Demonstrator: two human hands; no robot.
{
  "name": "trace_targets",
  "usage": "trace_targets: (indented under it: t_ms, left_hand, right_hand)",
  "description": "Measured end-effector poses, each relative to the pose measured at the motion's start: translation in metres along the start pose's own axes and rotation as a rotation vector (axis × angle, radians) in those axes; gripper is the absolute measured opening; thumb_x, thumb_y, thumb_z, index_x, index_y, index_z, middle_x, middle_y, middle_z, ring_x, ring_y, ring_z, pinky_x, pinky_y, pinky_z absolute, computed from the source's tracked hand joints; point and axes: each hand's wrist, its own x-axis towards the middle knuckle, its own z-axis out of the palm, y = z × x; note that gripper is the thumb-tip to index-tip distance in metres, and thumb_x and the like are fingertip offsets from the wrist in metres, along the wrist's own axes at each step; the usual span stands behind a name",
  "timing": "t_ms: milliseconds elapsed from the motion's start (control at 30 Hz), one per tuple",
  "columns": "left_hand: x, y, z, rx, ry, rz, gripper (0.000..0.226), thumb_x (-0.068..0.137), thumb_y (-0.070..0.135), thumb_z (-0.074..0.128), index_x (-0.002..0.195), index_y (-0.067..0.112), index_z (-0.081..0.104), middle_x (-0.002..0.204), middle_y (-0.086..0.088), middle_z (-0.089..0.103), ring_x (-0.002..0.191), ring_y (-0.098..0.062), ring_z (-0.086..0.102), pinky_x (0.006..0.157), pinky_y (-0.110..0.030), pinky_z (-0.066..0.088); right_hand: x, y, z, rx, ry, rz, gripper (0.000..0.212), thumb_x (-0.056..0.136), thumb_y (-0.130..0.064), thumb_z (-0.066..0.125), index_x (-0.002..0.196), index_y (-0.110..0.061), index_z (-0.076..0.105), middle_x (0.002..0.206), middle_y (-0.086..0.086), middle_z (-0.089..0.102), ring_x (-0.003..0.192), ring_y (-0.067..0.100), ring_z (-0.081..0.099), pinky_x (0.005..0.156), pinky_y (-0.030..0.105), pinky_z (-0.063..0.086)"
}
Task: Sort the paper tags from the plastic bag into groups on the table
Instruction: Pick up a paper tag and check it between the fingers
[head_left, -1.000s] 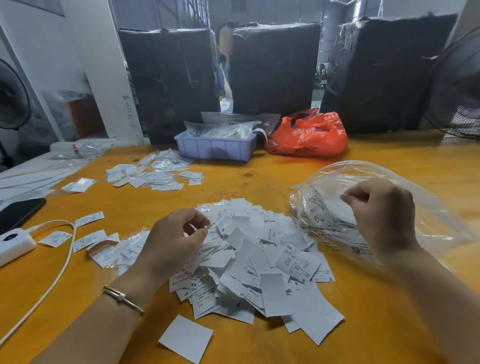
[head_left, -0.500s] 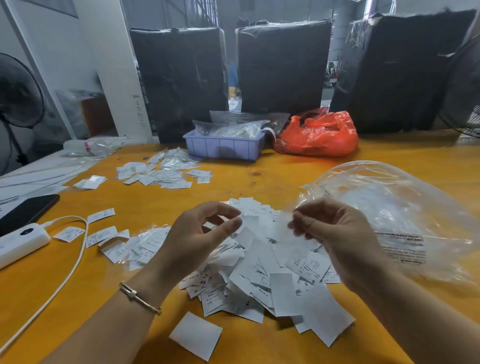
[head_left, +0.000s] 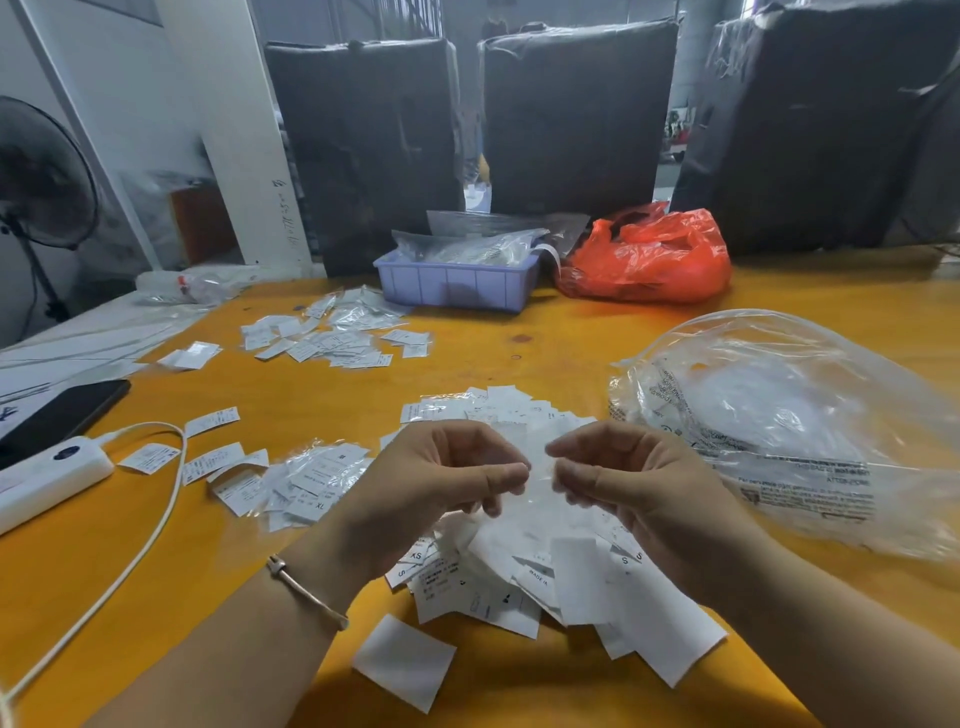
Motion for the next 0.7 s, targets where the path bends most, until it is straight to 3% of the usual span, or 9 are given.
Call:
trace_targets:
  t_ms: [267, 433, 600, 700]
  left_hand:
    - [0.002, -0.002, 0.004, 0.067, 0.124, 0.013, 0.014, 0.076, 0.027, 0.075, 0.075, 0.014, 0.074, 0.068, -0.005, 0.07, 0.058, -0.015, 0.062, 0.054, -0.019, 0.048]
    - [0.002, -0.002, -0.003, 0.059, 0.299, 0.015, 0.026, 0.075, 0.028, 0.074, 0.079, 0.003, 0.069, 0.059, 0.0, 0.065, 0.052, -0.011, 0.058, 0.051, -0.017, 0.044]
    - [0.004, -0.004, -0.009, -0.005, 0.353, -0.021, 0.03, 0.072, 0.025, 0.074, 0.087, 0.0, 0.07, 0.065, -0.001, 0.068, 0.057, -0.013, 0.061, 0.059, -0.024, 0.048]
    - [0.005, -0.006, -0.008, 0.011, 0.345, -0.017, 0.026, 0.072, 0.023, 0.073, 0.089, 0.003, 0.072, 0.07, -0.005, 0.071, 0.061, -0.014, 0.063, 0.061, -0.025, 0.049]
  right_hand:
    - [-0.002, -0.001, 0.0, -0.163, 0.092, -0.037, 0.027, 0.064, -0.023, 0.075, 0.084, -0.005, 0.072, 0.071, 0.01, 0.07, 0.064, 0.016, 0.063, 0.06, 0.021, 0.052]
    - [0.001, -0.008, -0.008, -0.196, 0.125, -0.044, 0.025, 0.061, -0.013, 0.079, 0.086, -0.009, 0.074, 0.077, 0.01, 0.073, 0.068, 0.014, 0.067, 0.063, 0.018, 0.052]
    - [0.009, -0.014, -0.037, -0.416, 0.474, -0.252, 0.015, 0.075, -0.001, 0.077, 0.081, -0.014, 0.073, 0.075, 0.0, 0.074, 0.069, 0.009, 0.069, 0.063, 0.014, 0.052]
    - [0.014, -0.017, -0.062, -0.712, 0.746, -0.416, 0.01, 0.08, -0.001, 0.073, 0.083, -0.011, 0.072, 0.077, 0.002, 0.072, 0.071, 0.018, 0.066, 0.07, 0.027, 0.053]
